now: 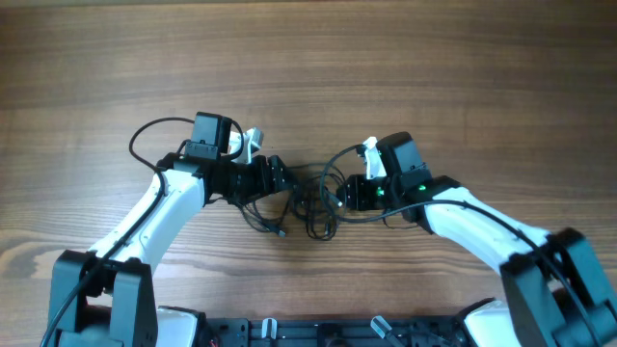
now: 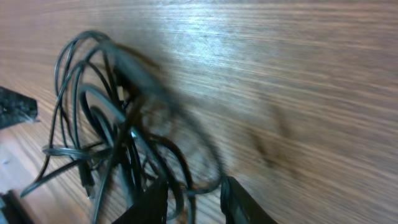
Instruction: Untangle cables
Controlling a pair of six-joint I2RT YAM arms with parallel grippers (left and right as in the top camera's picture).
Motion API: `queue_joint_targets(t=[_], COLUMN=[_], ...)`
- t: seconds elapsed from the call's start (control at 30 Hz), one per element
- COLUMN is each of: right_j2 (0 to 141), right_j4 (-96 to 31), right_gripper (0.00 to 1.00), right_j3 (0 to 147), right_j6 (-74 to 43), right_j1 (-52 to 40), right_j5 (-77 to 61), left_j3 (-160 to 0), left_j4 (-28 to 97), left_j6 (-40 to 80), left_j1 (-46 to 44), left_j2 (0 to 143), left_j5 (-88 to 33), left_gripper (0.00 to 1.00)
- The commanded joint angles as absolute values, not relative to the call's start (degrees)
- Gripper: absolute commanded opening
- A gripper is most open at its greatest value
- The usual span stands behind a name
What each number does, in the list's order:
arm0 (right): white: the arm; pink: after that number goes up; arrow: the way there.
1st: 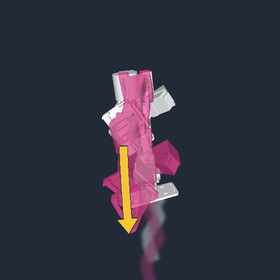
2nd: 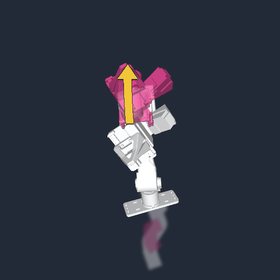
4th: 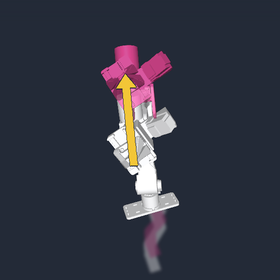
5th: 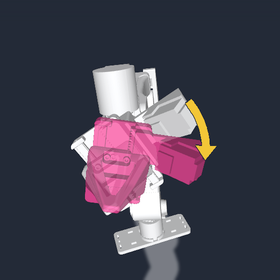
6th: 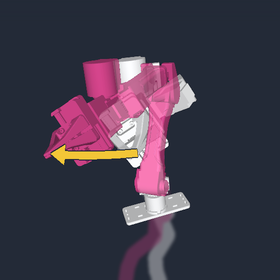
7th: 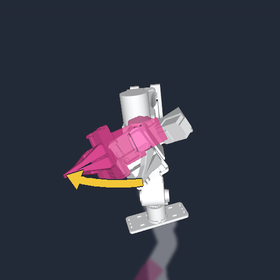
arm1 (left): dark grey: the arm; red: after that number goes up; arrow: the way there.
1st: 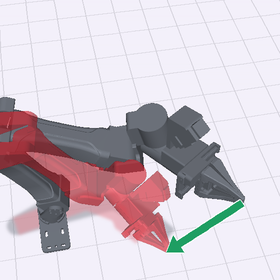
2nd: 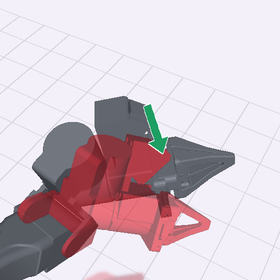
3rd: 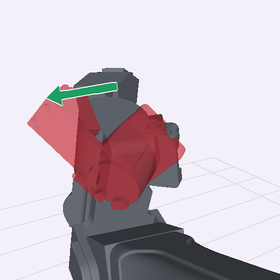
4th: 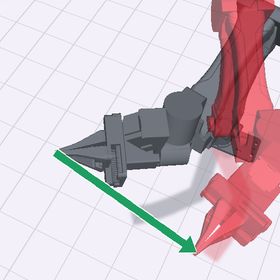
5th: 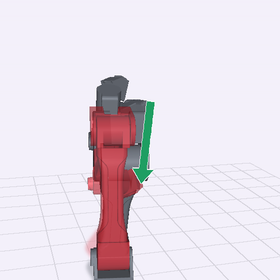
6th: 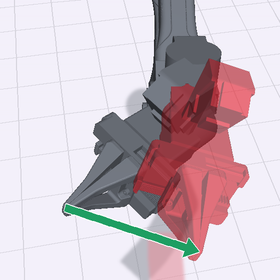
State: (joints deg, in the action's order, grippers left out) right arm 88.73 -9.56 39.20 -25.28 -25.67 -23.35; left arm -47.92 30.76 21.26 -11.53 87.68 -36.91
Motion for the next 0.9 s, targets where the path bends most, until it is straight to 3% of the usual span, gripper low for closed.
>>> queue_joint_targets(t=[0.0,0.1,0.23,0.67,0.87], right_j2=[82.0,76.6,72.9,87.3,94.1], right_j4=[-14.3,-17.2,-14.2,-9.1,-3.4], right_gripper=[0.32,0.36,0.48,0.47,0.41], right_j3=[42.2,42.2,42.2,42.0,42.0], right_j6=[-23.6,-26.0,-21.5,-15.4,-16.8], right_j1=[-25.5,-25.5,-25.5,-25.5,-25.5], right_j5=[-11.0,-5.4,-13.4,-27.5,-26.4], left_j3=[-47.8,-47.8,-47.8,-47.8,-47.8], left_j4=[30.6,30.6,30.5,30.6,30.6], left_j6=[20.1,20.1,20.1,20.1,20.1], left_j1=[-11.8,-11.8,-11.8,-11.8,-11.8], left_j2=[87.1,87.1,87.1,87.1,87.1], left_j5=[-36.3,-36.3,-36.3,-36.3,-36.3], left_gripper=[0.77,0.77,0.77,0.77,0.77])
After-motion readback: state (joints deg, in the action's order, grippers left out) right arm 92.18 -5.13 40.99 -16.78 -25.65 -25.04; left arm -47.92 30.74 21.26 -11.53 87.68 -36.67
